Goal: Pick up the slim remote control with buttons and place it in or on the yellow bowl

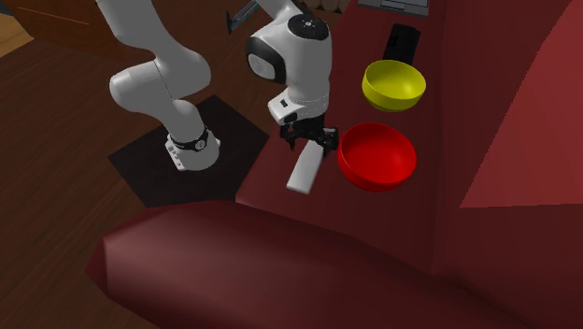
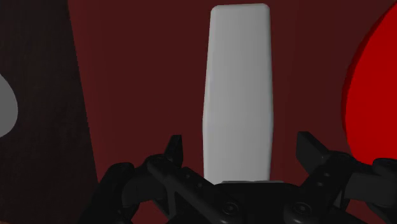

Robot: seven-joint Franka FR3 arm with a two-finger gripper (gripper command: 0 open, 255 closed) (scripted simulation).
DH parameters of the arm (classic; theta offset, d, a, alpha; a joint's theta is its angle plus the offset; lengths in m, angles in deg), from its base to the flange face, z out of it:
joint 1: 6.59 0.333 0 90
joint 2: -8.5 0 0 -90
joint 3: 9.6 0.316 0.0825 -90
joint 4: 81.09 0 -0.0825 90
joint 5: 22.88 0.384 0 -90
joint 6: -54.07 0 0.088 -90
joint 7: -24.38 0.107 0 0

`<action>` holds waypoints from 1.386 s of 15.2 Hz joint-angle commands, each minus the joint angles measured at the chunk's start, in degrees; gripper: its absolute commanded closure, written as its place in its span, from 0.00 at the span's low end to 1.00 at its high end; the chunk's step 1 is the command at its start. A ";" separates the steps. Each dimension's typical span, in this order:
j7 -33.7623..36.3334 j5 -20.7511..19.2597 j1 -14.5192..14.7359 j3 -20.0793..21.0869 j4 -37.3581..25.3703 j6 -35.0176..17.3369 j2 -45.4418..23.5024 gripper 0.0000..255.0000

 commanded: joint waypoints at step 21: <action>3.28 -1.44 -1.84 3.71 2.01 -8.23 -5.92 1.00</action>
